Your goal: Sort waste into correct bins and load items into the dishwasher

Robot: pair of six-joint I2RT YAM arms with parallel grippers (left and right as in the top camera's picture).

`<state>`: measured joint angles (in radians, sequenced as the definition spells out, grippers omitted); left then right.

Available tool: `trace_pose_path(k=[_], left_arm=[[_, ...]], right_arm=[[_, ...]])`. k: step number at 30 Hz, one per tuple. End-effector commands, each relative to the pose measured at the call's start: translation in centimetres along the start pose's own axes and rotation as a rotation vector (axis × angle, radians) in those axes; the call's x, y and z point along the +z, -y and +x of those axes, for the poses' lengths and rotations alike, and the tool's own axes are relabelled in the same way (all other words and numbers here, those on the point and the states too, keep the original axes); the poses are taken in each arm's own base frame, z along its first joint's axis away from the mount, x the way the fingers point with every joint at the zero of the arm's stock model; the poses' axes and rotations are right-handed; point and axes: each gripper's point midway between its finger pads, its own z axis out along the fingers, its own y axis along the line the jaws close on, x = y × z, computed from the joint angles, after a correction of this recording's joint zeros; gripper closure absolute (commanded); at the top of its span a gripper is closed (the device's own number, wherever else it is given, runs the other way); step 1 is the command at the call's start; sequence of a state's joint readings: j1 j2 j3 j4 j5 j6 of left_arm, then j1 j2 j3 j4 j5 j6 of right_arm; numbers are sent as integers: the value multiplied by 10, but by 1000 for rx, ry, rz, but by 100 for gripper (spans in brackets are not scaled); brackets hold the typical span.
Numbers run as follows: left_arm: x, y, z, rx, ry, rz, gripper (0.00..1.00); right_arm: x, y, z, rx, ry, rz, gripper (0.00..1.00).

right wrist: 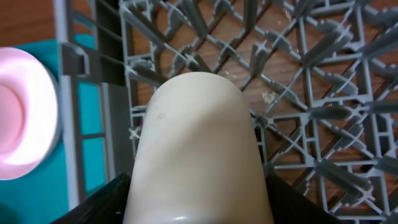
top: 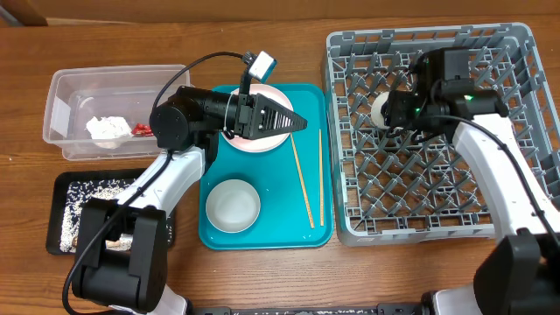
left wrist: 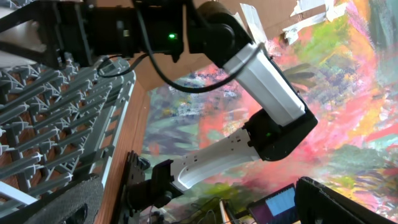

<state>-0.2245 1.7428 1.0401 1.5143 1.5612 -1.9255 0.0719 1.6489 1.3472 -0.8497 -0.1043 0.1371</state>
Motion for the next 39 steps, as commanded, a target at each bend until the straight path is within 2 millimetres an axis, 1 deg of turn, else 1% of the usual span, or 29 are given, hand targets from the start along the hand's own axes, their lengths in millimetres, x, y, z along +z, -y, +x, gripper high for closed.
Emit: trace_pose_path(k=[1, 3, 4, 5, 9, 10, 13, 15, 20, 22, 24, 25, 27, 31, 33, 34, 36, 39], left_arm=[[-1, 8, 2, 71, -16, -7, 0], [-1, 8, 2, 72, -16, -7, 0], [-1, 8, 2, 72, -15, -6, 0], [-1, 8, 2, 73, -15, -6, 0], [0, 8, 1, 75, -12, -5, 0], [0, 8, 1, 74, -12, -5, 0], [0, 8, 1, 74, -12, -5, 0], [0, 8, 1, 74, -12, -5, 0], [0, 8, 1, 74, -11, -5, 0], [0, 8, 1, 74, -9, -4, 0], [0, 9, 0, 74, -5, -3, 1], [-1, 9, -1, 74, 2, 0, 1], [-3, 9, -2, 66, 7, -3, 0], [-20, 17, -8, 88, 43, -33, 0], [-35, 25, -13, 110, 86, -53, 0], [-45, 30, -15, 115, 111, -68, 0], [-61, 37, -17, 121, 149, -97, 0], [-85, 45, -21, 114, 210, -137, 0]], right_arm=[[6, 3, 2, -7, -15, 17, 48], [6, 4, 4, -6, -20, 18, 46], [6, 4, 6, -5, -29, 20, 43], [6, 4, 7, -4, -32, 20, 38], [6, 4, 7, -4, -35, 21, 26], [6, 4, 7, -4, -36, 21, 19], [6, 5, 8, -3, -39, 22, 11], [6, 5, 8, -3, -39, 22, 9], [6, 4, 6, -3, -30, 20, 10], [6, 4, 4, -4, -24, 16, 14], [6, 0, 5, -3, -28, -4, 15], [6, -4, 6, -3, -34, -27, 15], [6, -5, 8, -2, -43, -35, 13], [4, -1, 10, -2, -50, -15, 13], [-3, 2, 2, 6, -25, -14, 13], [-9, 2, -4, 10, -5, -19, 13], [-28, -3, -18, 13, 43, -52, 11], [-61, -22, -36, 2, 107, -154, 9]])
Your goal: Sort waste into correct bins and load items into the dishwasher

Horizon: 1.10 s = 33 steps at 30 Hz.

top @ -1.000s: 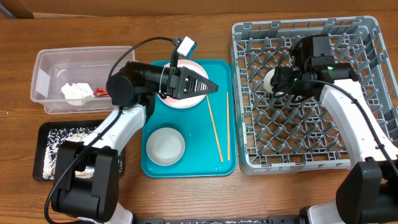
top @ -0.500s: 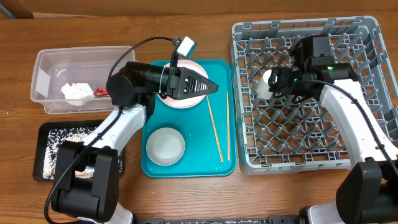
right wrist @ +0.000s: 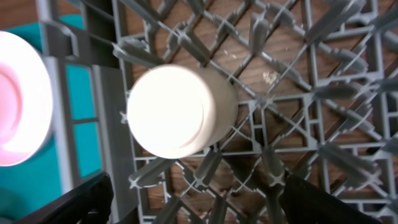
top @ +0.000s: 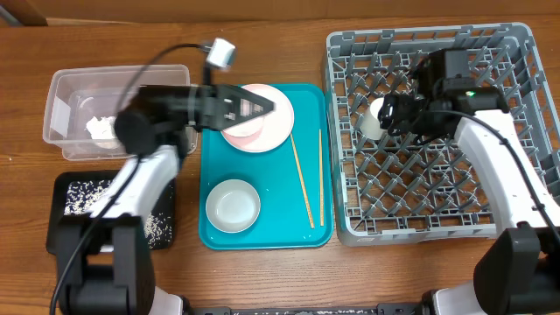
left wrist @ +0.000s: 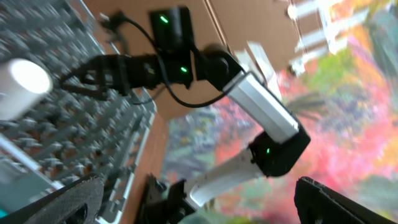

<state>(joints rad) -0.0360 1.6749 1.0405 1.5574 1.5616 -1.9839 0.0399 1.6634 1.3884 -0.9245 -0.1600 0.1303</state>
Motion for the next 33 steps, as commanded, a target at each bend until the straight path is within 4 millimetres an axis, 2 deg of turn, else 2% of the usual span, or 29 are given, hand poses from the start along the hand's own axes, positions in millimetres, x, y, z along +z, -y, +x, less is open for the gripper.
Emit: trace_pose_path(k=[1, 4, 7, 12, 16, 19, 25, 30, 33], left_arm=[[-30, 27, -8, 66, 64, -57, 0], [-48, 27, -15, 46, 116, -87, 0], [-68, 25, -21, 32, 168, -116, 0], [-106, 26, -41, -18, 290, -147, 0], [-135, 38, -66, -11, 404, -154, 0], [-139, 50, -75, 12, 417, -159, 0], [-131, 97, -83, 62, 322, -214, 0], [-123, 160, -90, 191, 315, -241, 0], [-128, 194, -96, 241, 336, -269, 0]], right_arm=[[-70, -39, -40, -43, 176, -167, 8], [-96, -59, -41, -67, 200, -267, 5], [-114, -72, -30, -77, 189, -334, 5], [-128, -71, -8, -66, 146, -328, 4], [-133, -71, -5, -66, 148, -329, 0], [-133, -71, -5, -66, 148, -329, 0], [-132, -71, -5, -65, 147, -328, 0], [-132, -71, -5, -66, 147, -328, 0], [-132, -71, -5, -66, 147, -328, 0]])
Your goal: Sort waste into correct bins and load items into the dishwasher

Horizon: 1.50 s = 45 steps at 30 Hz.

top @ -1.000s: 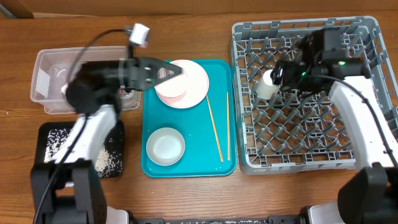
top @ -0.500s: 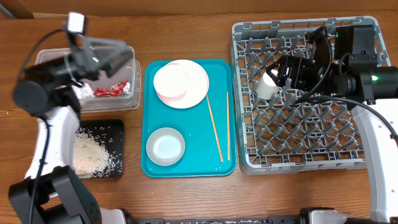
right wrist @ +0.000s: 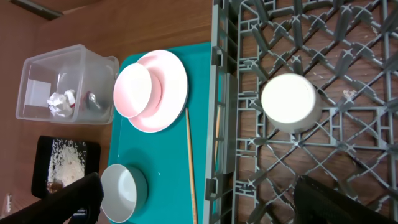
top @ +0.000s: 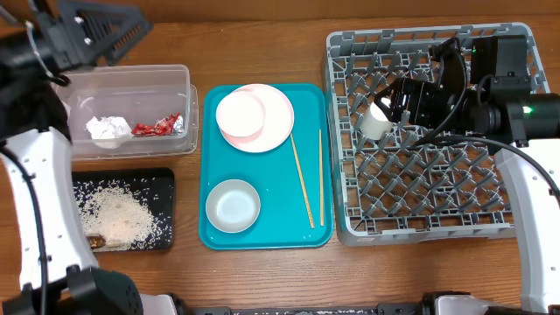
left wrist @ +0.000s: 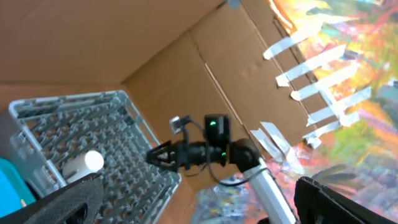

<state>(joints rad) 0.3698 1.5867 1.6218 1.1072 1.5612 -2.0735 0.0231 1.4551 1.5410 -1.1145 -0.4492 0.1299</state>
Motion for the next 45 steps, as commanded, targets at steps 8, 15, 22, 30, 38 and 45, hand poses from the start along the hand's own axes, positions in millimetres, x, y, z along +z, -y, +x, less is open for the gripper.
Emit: trace_pose_path(k=[8, 15, 22, 30, 38, 45], left_arm=[[-56, 132, -50, 267, 244, -122, 0], [-81, 194, -45, 412, 391, -283, 0], [-96, 179, -30, 345, 345, -384, 0], [-97, 180, -29, 361, 345, -398, 0], [-88, 194, -20, 417, 347, -406, 0], [-112, 250, -65, 550, 813, -347, 0]], right_arm=[[-11, -10, -5, -23, 35, -21, 0], [-11, -10, -5, -23, 35, -21, 0], [-11, -10, -5, -23, 35, -21, 0], [-11, -10, -5, -23, 35, -21, 0], [-11, -10, -5, -23, 35, -21, 0], [-11, -10, -5, -23, 35, -21, 0]])
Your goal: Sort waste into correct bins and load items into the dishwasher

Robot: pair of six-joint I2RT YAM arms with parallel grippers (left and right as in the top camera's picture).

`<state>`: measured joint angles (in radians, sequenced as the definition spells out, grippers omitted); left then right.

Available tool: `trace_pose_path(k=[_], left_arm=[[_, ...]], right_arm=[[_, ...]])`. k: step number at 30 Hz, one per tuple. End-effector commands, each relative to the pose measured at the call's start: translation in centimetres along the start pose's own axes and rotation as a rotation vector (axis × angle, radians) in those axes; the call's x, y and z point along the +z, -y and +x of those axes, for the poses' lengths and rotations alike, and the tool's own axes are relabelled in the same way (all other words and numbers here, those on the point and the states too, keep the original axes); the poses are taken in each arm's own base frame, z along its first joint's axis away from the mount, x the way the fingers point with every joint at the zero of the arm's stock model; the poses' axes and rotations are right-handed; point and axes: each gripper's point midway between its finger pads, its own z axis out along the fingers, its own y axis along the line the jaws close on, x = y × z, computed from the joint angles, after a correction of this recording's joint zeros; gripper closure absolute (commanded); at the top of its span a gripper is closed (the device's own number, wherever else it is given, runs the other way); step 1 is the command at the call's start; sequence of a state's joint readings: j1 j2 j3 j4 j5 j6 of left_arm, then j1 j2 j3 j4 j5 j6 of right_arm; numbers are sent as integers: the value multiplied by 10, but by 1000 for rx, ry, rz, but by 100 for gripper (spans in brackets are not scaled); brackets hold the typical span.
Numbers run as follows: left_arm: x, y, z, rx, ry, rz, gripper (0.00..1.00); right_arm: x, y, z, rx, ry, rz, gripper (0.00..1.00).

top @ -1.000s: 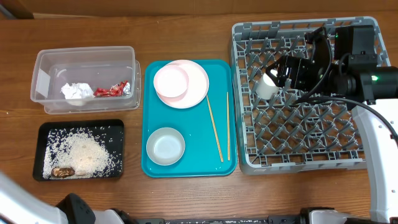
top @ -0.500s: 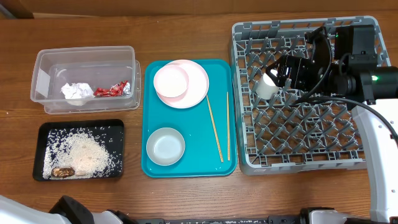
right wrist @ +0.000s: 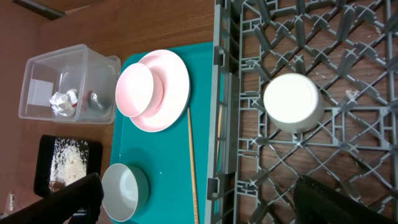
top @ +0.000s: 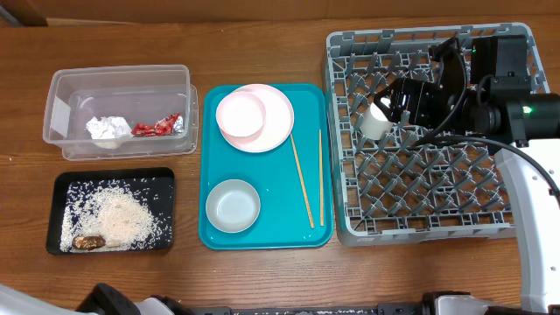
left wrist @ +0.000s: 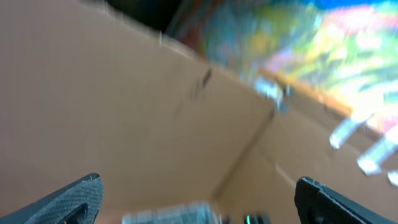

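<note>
A white cup (top: 378, 121) rests among the pegs at the left side of the grey dish rack (top: 516, 131); the right wrist view shows its round end (right wrist: 292, 102). My right gripper (top: 395, 98) hangs open just above it, holding nothing (right wrist: 199, 208). On the teal tray (top: 219, 236) lie a pink plate with a small pink bowl on it (top: 255, 116), a pale bowl (top: 233, 206) and two chopsticks (top: 302, 182). My left gripper (left wrist: 202, 199) is open and empty, facing a blurred cardboard wall; the overhead view does not show it.
A clear plastic bin (top: 61, 131) at the left holds crumpled foil (top: 108, 129) and a red wrapper (top: 157, 127). In front of it a black tray (top: 61, 188) holds scattered rice and a brown scrap. Bare wooden table runs along the front edge.
My left arm stood at the overhead view's top left corner, above the clear bin; it is now out of that view, with its camera blurred. The right arm and cup are unchanged.
First my left gripper hovered open over the pink plate while my right held the white cup over the rack. Then the cup lay in the rack with my right gripper open. After that my right arm stood higher, and my left arm was far left, now out of sight.
</note>
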<state>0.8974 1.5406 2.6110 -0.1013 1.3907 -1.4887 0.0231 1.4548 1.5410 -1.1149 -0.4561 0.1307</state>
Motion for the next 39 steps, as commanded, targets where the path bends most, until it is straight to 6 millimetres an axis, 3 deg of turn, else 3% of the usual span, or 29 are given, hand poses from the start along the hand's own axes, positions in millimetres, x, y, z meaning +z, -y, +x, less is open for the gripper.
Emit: trace_pose_path(k=[1, 3, 6, 9, 10, 13, 18, 24, 28, 30, 35, 37, 39], left_arm=[[-14, 15, -57, 55, 377, -24, 0], [-25, 9, -82, 66, 525, -44, 0], [-33, -8, -100, 150, 613, -101, 0], [-33, -32, -107, 178, 617, -141, 0], [-33, -51, -114, 167, 629, -162, 0], [-38, -78, -129, 164, 685, -178, 0], [-31, -49, -130, 448, 659, -39, 0], [-22, -10, -108, 679, 571, -16, 0], [-12, -9, -92, 754, 477, -76, 0], [-10, -6, -85, 762, 449, -89, 0], [-8, 26, -74, 633, 457, -25, 0], [-7, 17, -79, 542, 491, -57, 0], [-4, -5, -82, 424, 514, -117, 0]], right_arm=[[-11, -9, -5, -24, 37, -14, 0], [-11, -9, -5, -24, 37, -14, 0], [-11, -9, -5, -24, 37, -14, 0], [-11, -9, -5, -24, 37, -14, 0], [-11, -9, -5, -24, 37, -14, 0], [-11, -9, -5, -24, 37, -14, 0], [-11, -9, -5, -24, 37, -14, 0], [-11, -9, -5, -24, 37, -14, 0], [-11, -9, -5, -24, 37, -14, 0], [-11, -9, -5, -24, 37, -14, 0], [-11, -9, -5, -24, 37, -14, 0], [-11, -9, -5, -24, 37, -14, 0], [-11, -9, -5, -24, 37, -14, 0]])
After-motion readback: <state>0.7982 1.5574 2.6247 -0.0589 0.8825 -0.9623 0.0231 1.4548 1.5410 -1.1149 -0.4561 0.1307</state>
